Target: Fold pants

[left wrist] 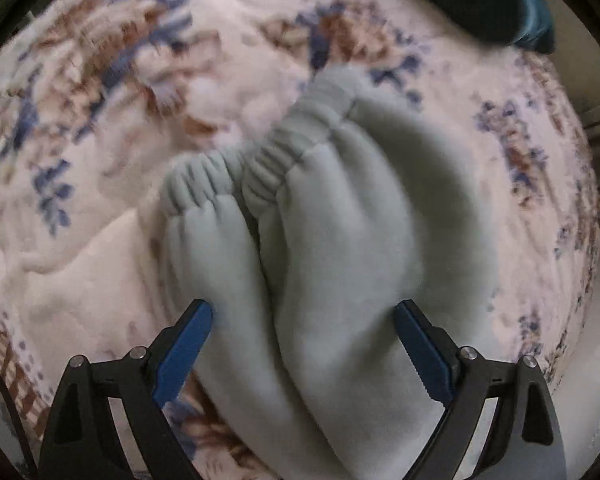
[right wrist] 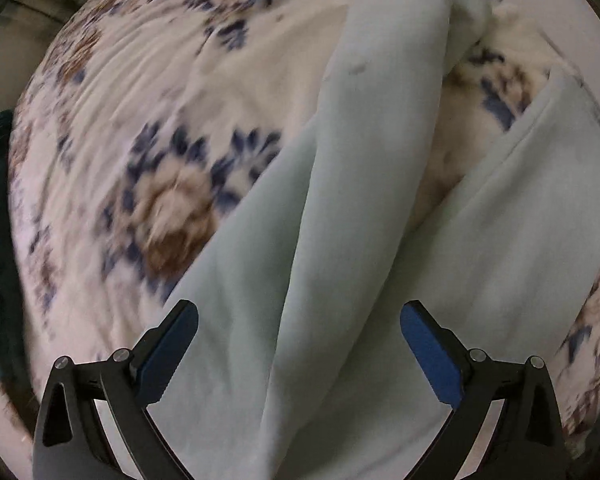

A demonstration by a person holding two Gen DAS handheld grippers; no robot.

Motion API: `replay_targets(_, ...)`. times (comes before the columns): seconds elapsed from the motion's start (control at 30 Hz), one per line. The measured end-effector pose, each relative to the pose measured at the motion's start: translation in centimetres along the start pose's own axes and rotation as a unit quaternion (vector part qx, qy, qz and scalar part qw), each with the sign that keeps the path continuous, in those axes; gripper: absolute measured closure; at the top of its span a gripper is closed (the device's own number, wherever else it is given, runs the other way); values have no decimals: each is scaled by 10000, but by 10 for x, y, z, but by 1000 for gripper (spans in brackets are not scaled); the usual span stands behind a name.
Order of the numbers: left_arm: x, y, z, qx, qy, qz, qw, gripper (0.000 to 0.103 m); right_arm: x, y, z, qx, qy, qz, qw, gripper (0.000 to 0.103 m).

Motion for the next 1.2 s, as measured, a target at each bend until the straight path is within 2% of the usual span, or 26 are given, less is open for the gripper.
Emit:
replay_targets(0.03,-3,0,-8,92,29,-9,10000,10,1,-6,-7,-40,105,38,9999,11)
replay_targets(0.07,-6,1,-13,117,25,-38,9999,16,0,-10,-14,-20,192,96,9998,21)
replay_targets(0.1,-9,2,-13,39,31,-99,9999,33,-2,-14,-20,51,353,156,9992,53)
replay_targets(0.13,-15,3,-10,-96,-3,-253,9996,43,-5,-16,-23,81,458,171,9988,76)
replay_targets(0.17,-20,4,-6,-201,-46,-414,9989,61,-8,-18,-21,26,420,141,9990,78)
replay_targets(0.2,-25,6,0,-314,-48,-580,9978,73,-13,-19,-12,-100,291,86,9995,85)
replay_targets(0.27,-30,13,13,-544,-106,-867,9947,87,-26,-16,8,-277,13,1,9996,86)
replay_targets(0.4,-10,15,34,-834,-231,-1119,9899,94,-88,12,56,-394,-480,-645,9960,92)
replay_targets(0.47,7,15,35,-853,-397,-1109,9894,94,-118,33,57,-189,-534,-903,9943,92)
replay_targets(0.57,28,14,19,-558,-430,-952,9930,94,-145,58,22,606,-750,-1194,9882,90)
replay_targets(0.63,30,18,16,-443,-302,-963,9939,93,-151,60,9,837,-735,-1143,9872,78)
replay_targets(0.67,27,21,18,-473,-359,-1086,9923,93,-150,56,10,761,-717,-1014,9893,72)
replay_targets(0.73,17,27,23,-583,-361,-1316,9889,85,-144,38,27,390,-623,-682,9950,40)
replay_targets(0.8,8,30,24,-601,-205,-1321,9892,63,-139,14,49,-79,-473,-429,9979,28)
replay_targets(0.87,-2,31,15,-374,122,-1093,9932,57,-157,-3,65,-309,-235,-486,9981,28)
replay_targets(0.93,-5,29,10,-126,543,-682,9961,57,-172,-24,61,-342,-165,-895,9953,28)
replay_targets(1.0,-9,23,8,-142,859,-385,9955,56,-190,-39,51,-261,-84,-1305,9911,28)
replay_targets(1.07,-14,20,2,-107,911,-353,9952,52,-200,-48,37,-212,-35,-1544,9878,28)
replay_targets(1.13,-21,20,-6,58,869,-346,9956,52,-204,-49,16,12,117,-1572,9875,28)
replay_targets(1.2,-23,22,5,39,1040,-235,9943,52,-207,-44,2,160,87,-1623,9866,28)
Point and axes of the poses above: each gripper's, at about its wrist camera, not at the fingertips, and z roughly against the way its jaws point, x to its left, y to its underside, the point moved 7 cm from there along -z, roughly the way its jaws point, and after that the axes turned 5 degrees about -y, right-handed, at the moved point
